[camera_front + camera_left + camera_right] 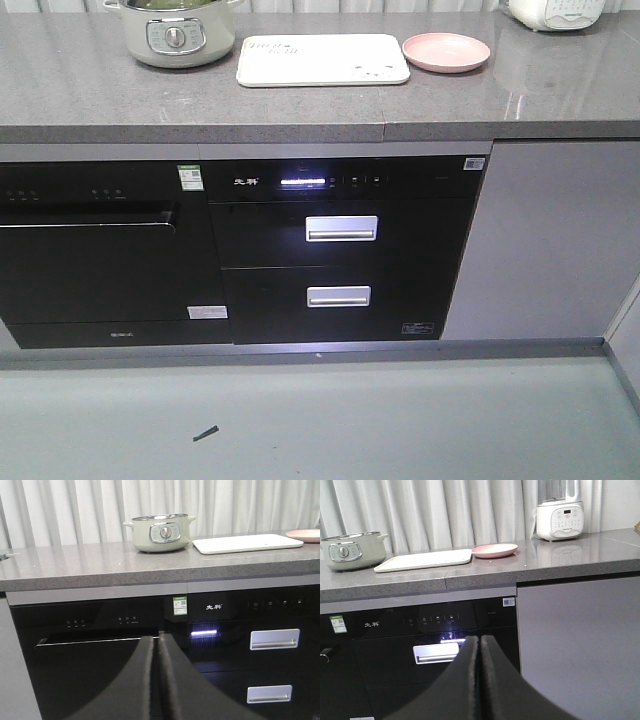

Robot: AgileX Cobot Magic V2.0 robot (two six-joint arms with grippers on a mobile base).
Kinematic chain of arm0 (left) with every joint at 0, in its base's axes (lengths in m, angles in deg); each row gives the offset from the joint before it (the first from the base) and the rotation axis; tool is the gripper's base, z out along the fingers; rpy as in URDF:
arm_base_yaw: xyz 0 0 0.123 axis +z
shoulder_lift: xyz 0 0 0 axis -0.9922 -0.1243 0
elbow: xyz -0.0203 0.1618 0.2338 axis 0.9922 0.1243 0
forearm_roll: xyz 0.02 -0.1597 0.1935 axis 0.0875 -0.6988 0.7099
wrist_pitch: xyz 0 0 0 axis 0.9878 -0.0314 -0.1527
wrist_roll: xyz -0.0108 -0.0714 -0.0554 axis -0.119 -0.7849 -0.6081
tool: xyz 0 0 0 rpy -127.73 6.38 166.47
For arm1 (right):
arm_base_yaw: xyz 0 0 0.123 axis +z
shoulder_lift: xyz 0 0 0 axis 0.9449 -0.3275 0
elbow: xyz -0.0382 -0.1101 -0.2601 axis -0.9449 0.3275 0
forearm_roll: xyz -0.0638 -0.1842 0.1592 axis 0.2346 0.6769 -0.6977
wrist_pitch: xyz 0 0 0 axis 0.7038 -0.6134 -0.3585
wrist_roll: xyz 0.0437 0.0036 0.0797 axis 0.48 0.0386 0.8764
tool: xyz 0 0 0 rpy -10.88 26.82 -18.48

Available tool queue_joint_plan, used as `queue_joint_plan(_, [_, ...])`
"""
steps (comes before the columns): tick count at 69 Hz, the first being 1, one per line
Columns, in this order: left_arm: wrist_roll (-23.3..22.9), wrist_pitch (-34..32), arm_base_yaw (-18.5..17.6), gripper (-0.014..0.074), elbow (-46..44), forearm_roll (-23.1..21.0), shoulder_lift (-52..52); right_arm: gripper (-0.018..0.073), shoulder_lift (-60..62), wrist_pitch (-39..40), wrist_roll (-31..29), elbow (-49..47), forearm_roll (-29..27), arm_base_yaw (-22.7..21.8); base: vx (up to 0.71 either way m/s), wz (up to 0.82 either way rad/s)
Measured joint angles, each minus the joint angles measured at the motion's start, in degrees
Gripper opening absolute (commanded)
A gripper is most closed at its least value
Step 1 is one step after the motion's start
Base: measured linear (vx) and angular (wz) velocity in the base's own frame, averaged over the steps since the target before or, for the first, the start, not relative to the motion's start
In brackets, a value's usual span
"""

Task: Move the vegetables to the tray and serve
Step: 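Drive the base toward the counter with the pot, tray and plate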

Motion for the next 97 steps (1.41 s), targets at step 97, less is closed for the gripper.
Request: queue_joint_plan(97, [0.0, 0.0, 0.0, -0.0006, 0.0, 0.0, 0.0, -0.0003, 0.0, 0.0, 0.0, 0.0, 0.0, 0.0, 0.11, 0.00])
